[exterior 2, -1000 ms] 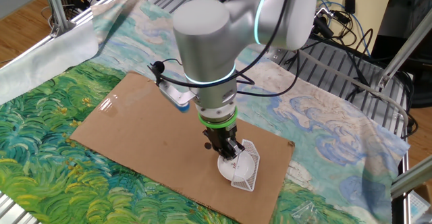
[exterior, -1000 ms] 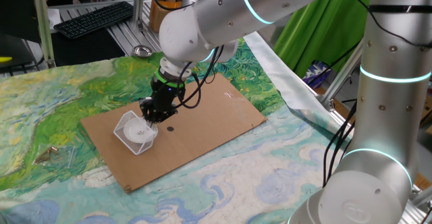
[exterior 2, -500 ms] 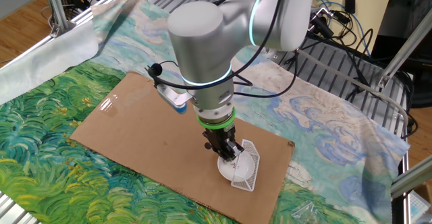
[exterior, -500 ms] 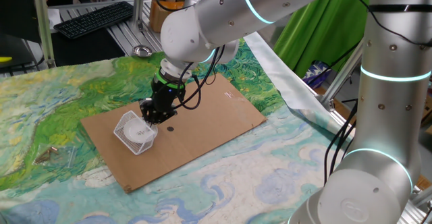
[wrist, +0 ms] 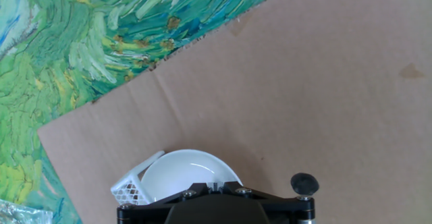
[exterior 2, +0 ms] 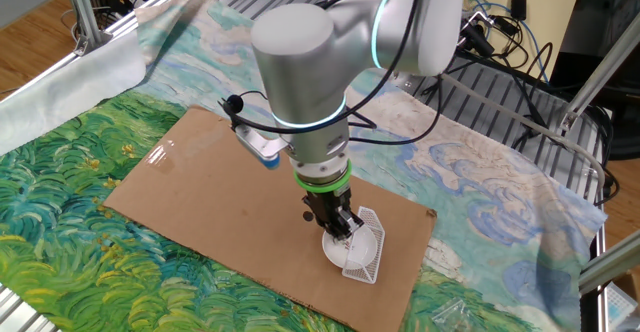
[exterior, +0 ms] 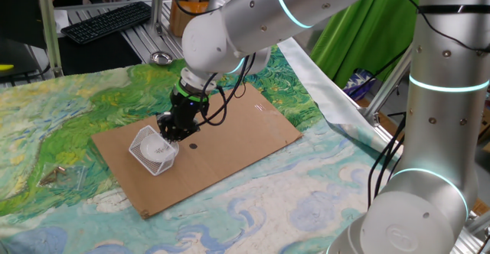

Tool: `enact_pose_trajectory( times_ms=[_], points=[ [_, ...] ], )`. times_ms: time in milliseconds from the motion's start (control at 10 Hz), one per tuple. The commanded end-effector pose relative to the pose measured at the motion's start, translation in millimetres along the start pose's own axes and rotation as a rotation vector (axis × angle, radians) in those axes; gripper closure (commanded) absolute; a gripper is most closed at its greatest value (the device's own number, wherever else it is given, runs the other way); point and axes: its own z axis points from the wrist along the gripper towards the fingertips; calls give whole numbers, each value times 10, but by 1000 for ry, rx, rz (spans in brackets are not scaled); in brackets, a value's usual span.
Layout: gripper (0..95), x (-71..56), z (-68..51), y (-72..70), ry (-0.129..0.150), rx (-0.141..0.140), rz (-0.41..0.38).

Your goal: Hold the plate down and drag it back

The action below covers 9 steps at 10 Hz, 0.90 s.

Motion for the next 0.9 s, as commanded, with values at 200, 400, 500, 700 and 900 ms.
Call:
enact_pose_trajectory(
  times_ms=[200,400,500,700,900],
  points=[
    [950,3,1,0,-6,7,-2],
    [950,-4,4,-8,-16,37,-10],
    [950,-7,5,-11,-18,44,-12],
    [950,-7,1,-10,-22,56,-12],
    [950,-9,-1,-12,-29,71,-13]
  ],
)
